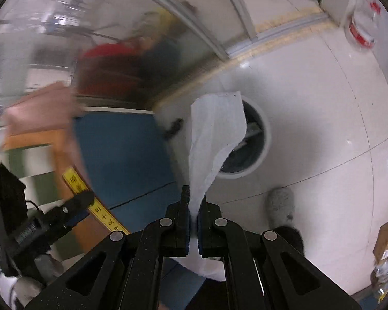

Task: Collect trash
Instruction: 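Carry the yellow box and tissue to the bin and release both, then move both tools back toward the checkered table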

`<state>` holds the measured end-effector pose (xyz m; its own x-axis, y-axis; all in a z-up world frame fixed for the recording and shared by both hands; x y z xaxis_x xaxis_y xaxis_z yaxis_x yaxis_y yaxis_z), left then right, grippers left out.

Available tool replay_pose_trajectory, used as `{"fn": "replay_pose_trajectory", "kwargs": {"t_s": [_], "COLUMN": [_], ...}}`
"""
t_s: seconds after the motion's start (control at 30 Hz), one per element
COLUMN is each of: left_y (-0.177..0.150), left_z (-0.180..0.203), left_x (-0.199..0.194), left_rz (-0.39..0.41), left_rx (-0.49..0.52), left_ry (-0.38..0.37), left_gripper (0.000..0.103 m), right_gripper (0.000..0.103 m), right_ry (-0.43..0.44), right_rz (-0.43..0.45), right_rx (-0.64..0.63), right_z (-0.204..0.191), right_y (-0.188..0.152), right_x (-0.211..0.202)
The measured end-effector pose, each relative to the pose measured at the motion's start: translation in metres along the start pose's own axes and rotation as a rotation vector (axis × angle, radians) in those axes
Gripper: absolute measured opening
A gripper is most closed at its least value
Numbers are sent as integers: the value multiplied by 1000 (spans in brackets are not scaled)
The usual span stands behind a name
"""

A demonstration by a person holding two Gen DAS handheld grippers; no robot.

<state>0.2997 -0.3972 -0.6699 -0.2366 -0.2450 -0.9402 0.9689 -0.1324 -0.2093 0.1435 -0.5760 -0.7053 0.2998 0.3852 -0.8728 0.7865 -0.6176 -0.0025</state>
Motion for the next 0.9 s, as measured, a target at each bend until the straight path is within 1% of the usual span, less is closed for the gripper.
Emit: {"fn": "replay_pose_trajectory", "kwargs": {"t_s": [0.07,0.13,0.2,0.27,0.3,0.33,0.37,0.4,0.43,0.47,0.5,0.53,0.57,0.63,0.67,0.7,0.73,0.77,0.8,0.9], "left_y": [20,34,51,65,68,72,74,75,75,74,72,71,72,68,66,63,59,56,51,38], "left_z": [4,11,7,-1,-3,-10,-12,-16,-18,-20,-22,-25,-25,-28,-29,-31,-33,-34,-35,-37], "left_x": [54,100,139,168,175,186,190,192,193,191,189,184,182,164,158,151,142,135,124,104], "left_rz": [-13,-26,-44,-64,-66,-69,-71,-66,-56,-46,-35,-7,19,92,122,151,180,201,226,253], "left_rx": [27,54,56,32,26,20,20,20,22,27,34,44,52,84,96,105,115,122,126,133], "left_ry": [59,95,99,97,98,108,117,130,142,154,165,182,200,256,277,293,307,322,339,348], "left_gripper": [64,64,65,66,73,88,94,96,96,96,96,96,96,96,96,96,96,96,96,96], "right_gripper": [4,4,4,4,5,5,5,9,25,38,58,68,71,86,89,93,100,103,103,103], "right_ry": [2,20,15,19,19,25,30,21,5,-8,-23,-44,-64,-103,-130,-170,-206,-252,-285,-385], "right_rz": [-28,-52,-76,-87,-97,-106,-118,-136,-153,-156,-149,-141,-137,-122,-112,-106,-100,-92,-84,-62], "right_rx": [1,-7,-16,-20,-23,-25,-30,-38,-48,-54,-60,-67,-71,-80,-90,-106,-121,-141,-160,-220], "right_z": [33,59,80,93,98,101,102,101,101,100,103,103,103,103,102,100,98,94,91,77], "right_y": [11,22,35,45,49,52,54,56,59,59,56,56,56,55,54,52,52,50,50,40], "right_x": [50,92,133,163,176,190,202,213,220,225,225,223,221,211,205,197,190,181,173,141]}}
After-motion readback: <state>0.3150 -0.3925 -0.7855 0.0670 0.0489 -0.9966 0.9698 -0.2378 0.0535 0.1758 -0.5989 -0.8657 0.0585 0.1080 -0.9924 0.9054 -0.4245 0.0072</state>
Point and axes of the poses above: each gripper's, at about its wrist camera, not at the fingertips, and x roughly the way its jaws point, z to its right, y to its top, the point moved 3 cm from there along x, roughly the way its jaws point, and after that the axes turned 15 degrees about -x, right-handed, at the moved point
